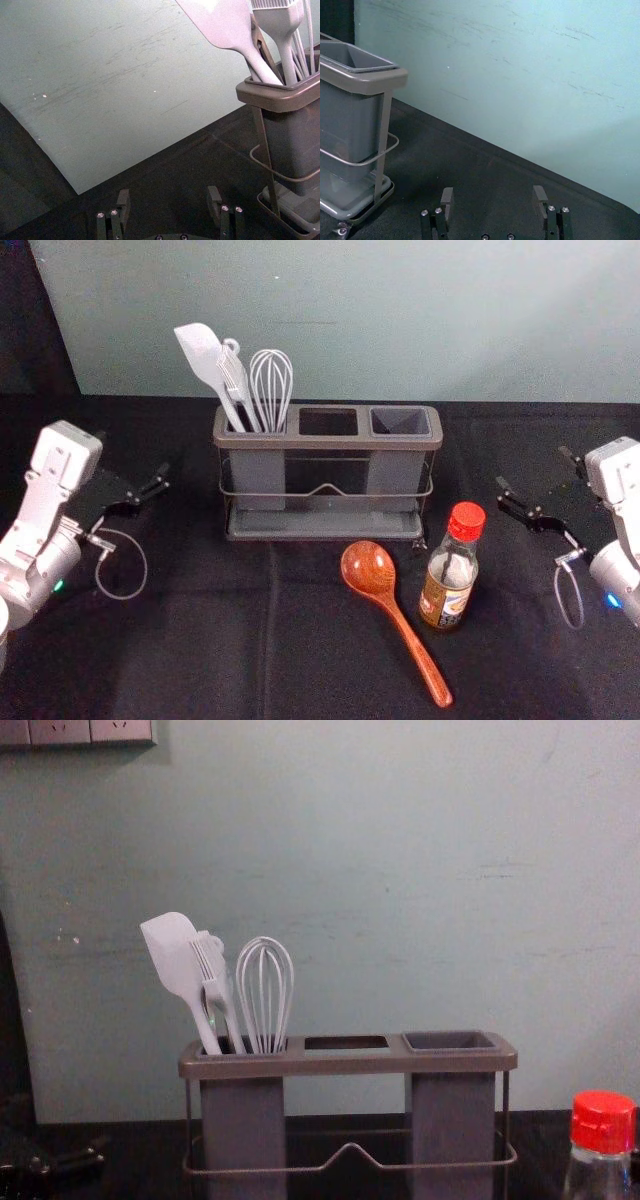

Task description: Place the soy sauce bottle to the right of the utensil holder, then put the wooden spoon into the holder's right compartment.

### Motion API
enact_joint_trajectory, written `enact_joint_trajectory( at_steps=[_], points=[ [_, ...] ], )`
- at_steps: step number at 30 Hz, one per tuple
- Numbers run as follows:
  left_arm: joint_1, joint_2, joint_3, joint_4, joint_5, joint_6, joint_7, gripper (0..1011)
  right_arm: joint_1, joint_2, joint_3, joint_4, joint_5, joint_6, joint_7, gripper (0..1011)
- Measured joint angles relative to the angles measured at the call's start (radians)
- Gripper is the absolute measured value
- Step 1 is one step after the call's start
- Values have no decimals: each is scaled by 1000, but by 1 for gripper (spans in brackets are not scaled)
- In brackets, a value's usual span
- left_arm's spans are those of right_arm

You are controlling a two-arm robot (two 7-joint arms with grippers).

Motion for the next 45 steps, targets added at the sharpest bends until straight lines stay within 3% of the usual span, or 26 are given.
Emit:
enact_joint_trajectory(
  at_steps=[45],
  points=[
    [0,0,0,0,0,0,0,1005,0,0,0,0,0,0,0,1002]
  ],
)
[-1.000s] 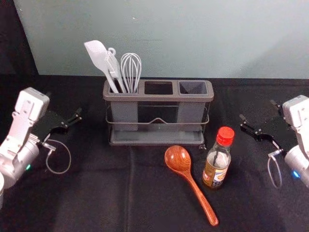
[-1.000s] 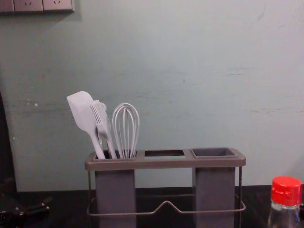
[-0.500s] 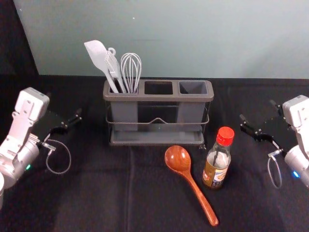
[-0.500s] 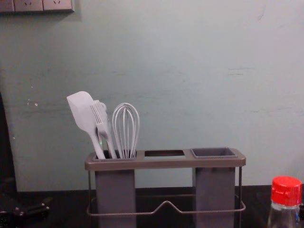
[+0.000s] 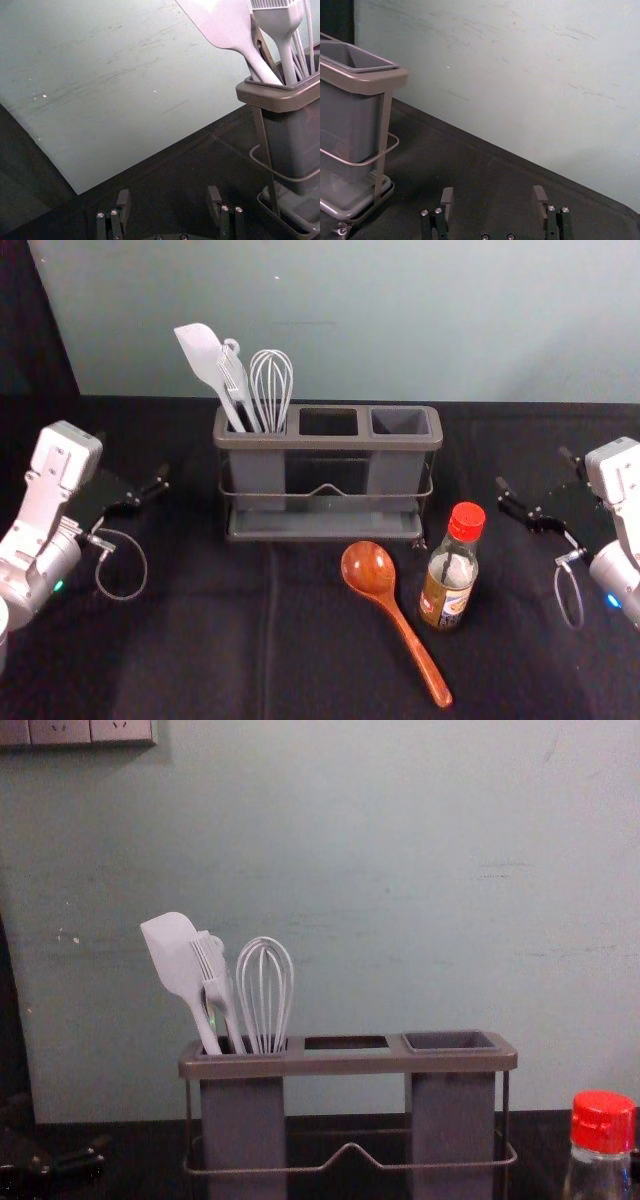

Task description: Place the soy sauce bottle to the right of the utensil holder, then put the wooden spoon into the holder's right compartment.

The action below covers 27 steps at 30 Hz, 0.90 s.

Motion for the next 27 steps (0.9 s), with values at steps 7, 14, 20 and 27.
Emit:
enact_joint_trajectory(
  at_steps=[7,14,20,27],
  points=[
    [0,0,0,0,0,0,0,1005,-50,19,35,-43,1,-11,0,1002],
    [0,0,0,0,0,0,0,1005,-174,90,93,-162,28,-30,20,1002],
    [0,0,0,0,0,0,0,1005,-292,173,149,-268,80,-68,85,1002],
    [0,0,0,0,0,0,0,1005,-420,256,217,-372,168,-114,187,1003]
  ],
)
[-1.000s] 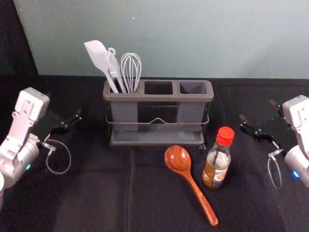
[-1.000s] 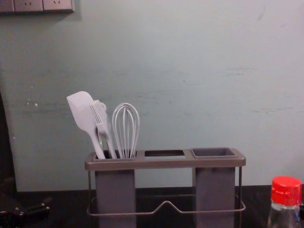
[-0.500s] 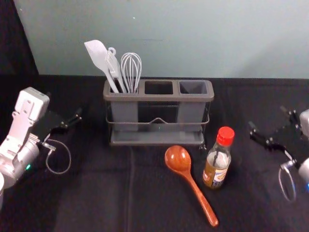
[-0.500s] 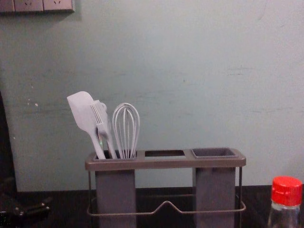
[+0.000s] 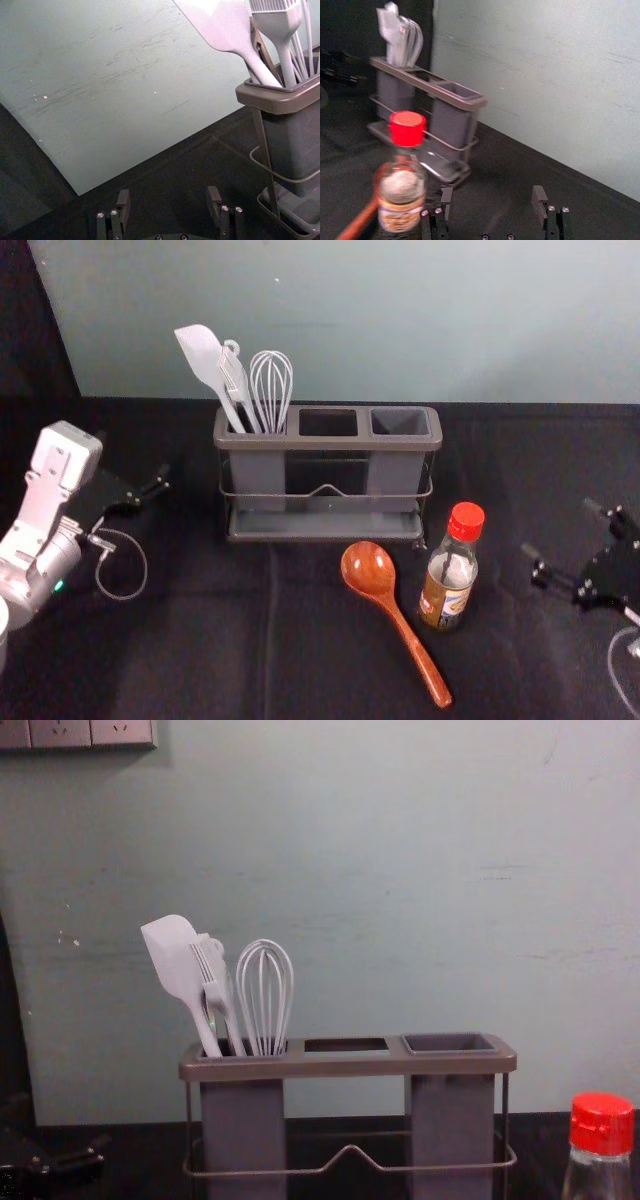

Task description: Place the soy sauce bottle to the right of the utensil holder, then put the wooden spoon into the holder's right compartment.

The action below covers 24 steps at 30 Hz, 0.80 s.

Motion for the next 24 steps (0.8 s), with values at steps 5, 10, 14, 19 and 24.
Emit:
enact_joint_trajectory(
  at_steps=[5,10,14,19,24],
  points=[
    [0,0,0,0,0,0,0,1005,-56,32,24,-59,144,-40,161,1002],
    [0,0,0,0,0,0,0,1005,-39,10,4,-72,184,-38,233,1002],
    [0,0,0,0,0,0,0,1005,-29,-10,0,-72,182,-27,237,1003],
    [0,0,0,0,0,0,0,1005,0,-44,-14,-54,172,-11,248,1002],
    [0,0,0,0,0,0,0,1005,59,-98,-43,-12,159,16,264,1002]
  ],
)
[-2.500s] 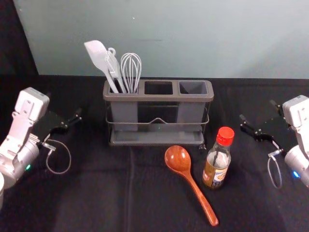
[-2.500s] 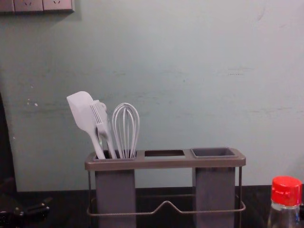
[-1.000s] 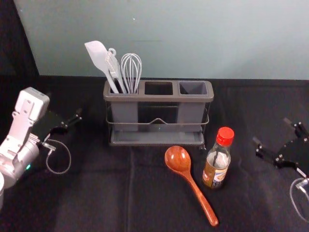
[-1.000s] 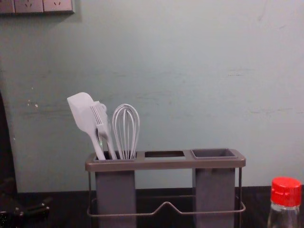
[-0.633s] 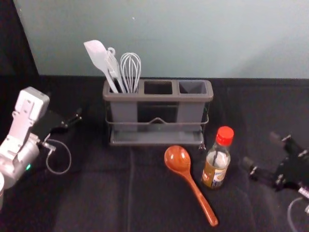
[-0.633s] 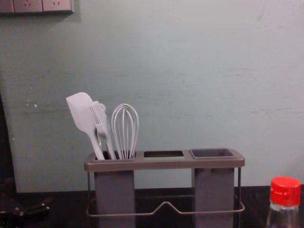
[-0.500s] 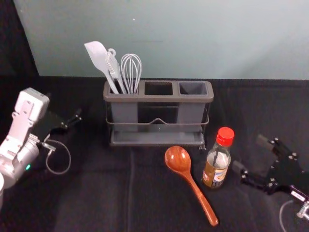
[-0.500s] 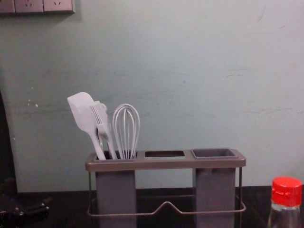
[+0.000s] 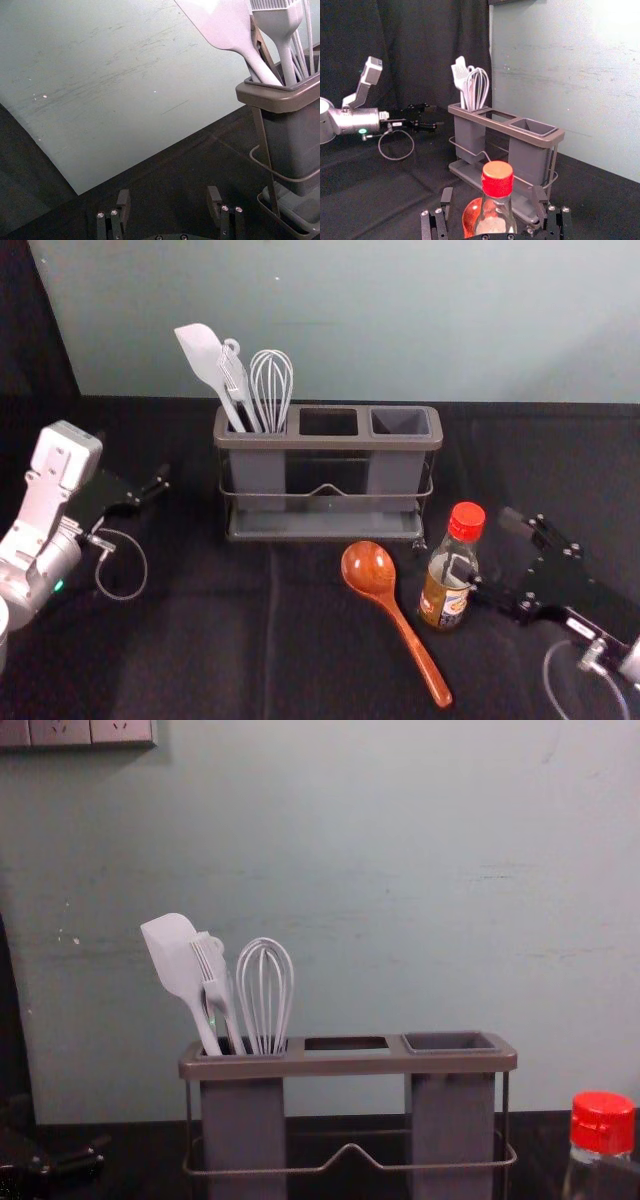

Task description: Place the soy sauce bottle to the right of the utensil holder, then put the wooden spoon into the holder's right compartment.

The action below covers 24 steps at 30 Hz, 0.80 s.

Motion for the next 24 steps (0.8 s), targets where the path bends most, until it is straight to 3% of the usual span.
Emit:
enact_joint_trajectory(
  at_steps=[6,14,24],
  points=[
    [0,0,0,0,0,0,0,1005,65,-64,-27,48,-20,27,8,1003],
    [0,0,0,0,0,0,0,1005,108,-116,-38,89,-41,45,17,983],
    [0,0,0,0,0,0,0,1005,117,-147,-31,97,-56,68,27,751]
  ],
)
